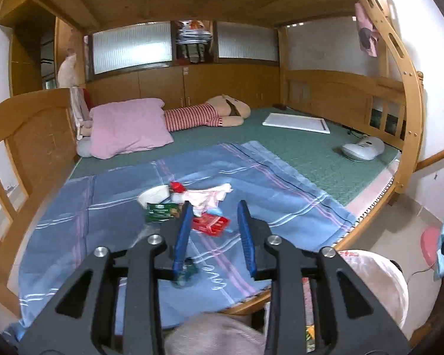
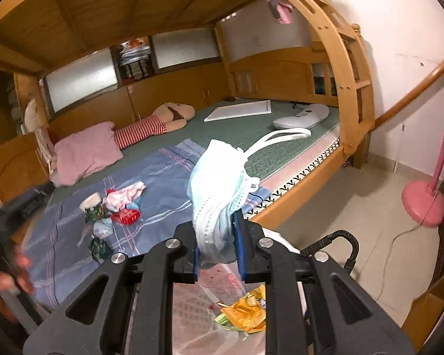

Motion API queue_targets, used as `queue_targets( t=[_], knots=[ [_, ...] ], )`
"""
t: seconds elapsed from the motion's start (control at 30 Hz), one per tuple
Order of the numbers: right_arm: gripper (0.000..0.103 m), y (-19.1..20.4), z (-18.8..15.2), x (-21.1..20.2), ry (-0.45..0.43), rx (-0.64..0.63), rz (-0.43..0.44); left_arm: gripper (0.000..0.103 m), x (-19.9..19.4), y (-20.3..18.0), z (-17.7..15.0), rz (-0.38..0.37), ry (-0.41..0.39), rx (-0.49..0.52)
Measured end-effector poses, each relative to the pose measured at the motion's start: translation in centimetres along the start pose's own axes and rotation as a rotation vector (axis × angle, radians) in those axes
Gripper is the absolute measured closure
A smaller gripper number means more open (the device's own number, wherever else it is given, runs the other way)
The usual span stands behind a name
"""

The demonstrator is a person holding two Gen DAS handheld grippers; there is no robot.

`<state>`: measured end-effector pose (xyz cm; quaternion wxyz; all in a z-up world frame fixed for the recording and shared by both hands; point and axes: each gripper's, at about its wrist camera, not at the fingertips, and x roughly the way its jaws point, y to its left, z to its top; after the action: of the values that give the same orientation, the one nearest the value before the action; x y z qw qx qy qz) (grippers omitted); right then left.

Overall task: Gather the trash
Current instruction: 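Carry mask and medicine box to the bin and release both inside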

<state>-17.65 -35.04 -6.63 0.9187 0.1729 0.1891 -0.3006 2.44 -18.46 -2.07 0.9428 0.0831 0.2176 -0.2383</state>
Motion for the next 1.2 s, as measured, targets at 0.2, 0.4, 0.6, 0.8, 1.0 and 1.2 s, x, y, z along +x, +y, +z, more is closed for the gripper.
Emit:
queue_targets(
  t=[0.2, 0.4, 0.6, 0.8, 1.0, 1.2],
  knots=[
    [0.083, 0.5, -0.6, 0.4, 0.045, 0.001, 0.041, 0.039, 0.7, -2.3, -2.8, -0.062, 0.072, 0.069],
    [0.083, 0.4, -1.1, 0.7, 0.083, 0.005, 0.025, 0.021, 1.6, -8.2, -6.3, -0.216, 0.158, 0.159],
    [0.083, 0.2, -1.8, 1.0, 0.102, 0.004, -0.007, 0.006, 0.2, -11.0, -6.0, -0.215, 0.119, 0.177],
    [0.083, 0.1, -2.7, 1.6, 0.114, -0.014, -0.029, 0.003, -1.6, -11.3, -4.8, -0.187, 0.070, 0.174],
    [0.083, -0.5, -3.5, 2.9, 0.178, 0.006, -0.021, 0.003, -3.1, -9.8, -4.1, -0.116, 0.018, 0.149],
    [0.078, -0.4, -4.2, 4.0, 0.227, 0.009, -0.031, 0.003, -3.5, -8.0, -3.3, -0.085, 0.008, 0.100]
  ],
)
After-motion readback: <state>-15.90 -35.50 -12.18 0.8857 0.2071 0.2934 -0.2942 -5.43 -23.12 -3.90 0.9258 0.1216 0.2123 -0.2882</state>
